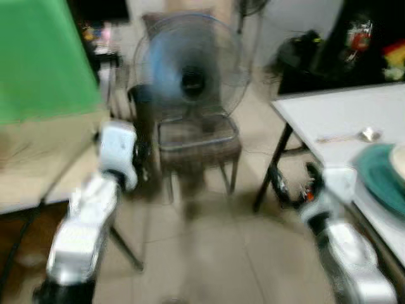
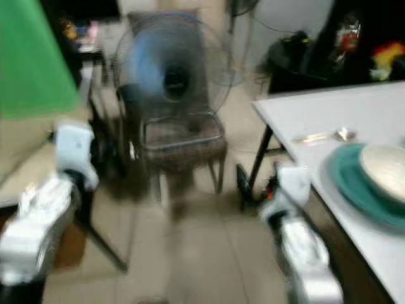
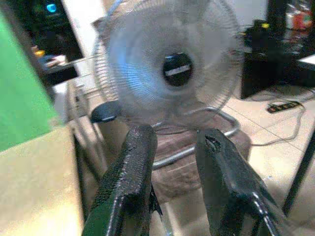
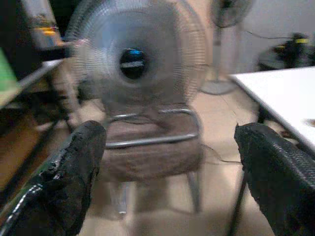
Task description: Setting the table
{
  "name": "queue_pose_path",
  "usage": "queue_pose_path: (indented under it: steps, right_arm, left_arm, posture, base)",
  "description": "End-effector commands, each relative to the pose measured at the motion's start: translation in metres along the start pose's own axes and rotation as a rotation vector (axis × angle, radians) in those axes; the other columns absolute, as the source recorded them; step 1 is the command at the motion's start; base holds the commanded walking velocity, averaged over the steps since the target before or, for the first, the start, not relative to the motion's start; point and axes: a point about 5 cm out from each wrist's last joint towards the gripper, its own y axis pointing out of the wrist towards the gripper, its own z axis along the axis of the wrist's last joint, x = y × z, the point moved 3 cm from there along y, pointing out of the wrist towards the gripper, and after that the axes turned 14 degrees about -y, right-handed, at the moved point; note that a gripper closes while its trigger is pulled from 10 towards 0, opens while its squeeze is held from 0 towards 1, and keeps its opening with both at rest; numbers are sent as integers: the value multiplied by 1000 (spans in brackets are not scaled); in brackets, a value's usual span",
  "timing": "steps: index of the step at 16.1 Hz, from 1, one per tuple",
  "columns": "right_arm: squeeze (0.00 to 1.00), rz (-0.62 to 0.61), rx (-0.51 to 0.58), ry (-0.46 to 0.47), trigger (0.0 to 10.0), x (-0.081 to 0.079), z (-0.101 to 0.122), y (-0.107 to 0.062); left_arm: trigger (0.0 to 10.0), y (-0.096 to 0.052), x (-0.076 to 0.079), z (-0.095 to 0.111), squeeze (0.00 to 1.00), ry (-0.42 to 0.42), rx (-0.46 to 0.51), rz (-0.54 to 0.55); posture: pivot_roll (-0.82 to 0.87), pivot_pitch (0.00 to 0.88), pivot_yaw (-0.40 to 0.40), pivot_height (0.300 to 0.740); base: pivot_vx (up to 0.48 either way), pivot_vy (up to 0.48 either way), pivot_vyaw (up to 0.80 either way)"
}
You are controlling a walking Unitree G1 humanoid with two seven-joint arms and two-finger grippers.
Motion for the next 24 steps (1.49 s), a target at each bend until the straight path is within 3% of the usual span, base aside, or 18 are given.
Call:
queue_pose_path:
  steps: [1, 7, 17, 24]
  right_arm:
    - [0, -29, -7, 2, 10000, 7, -2, 0]
    - [0, -28, -16, 43, 10000, 8, -3, 2]
    - [0, 3, -24, 43, 10000, 7, -3, 0]
    - [0, 22, -11, -1, 10000, 1, 1, 3]
  left_arm:
    - [10000, 1, 4, 0, 0, 3, -1, -16]
    - [10000, 6, 4, 3, 0, 5, 9, -19]
    - [10000, 1, 3, 1, 0, -1, 9, -14]
    - [10000, 2, 8, 5, 0, -19, 19, -51]
  posture:
    - [65, 0, 15, 740]
    - [63, 0, 4, 740]
    - [70, 0, -19, 740]
    - [67, 0, 10, 740]
  base:
    - [0, 368, 0]
    - [0, 408, 0]
    - [0, 396, 0]
    - [0, 0, 0]
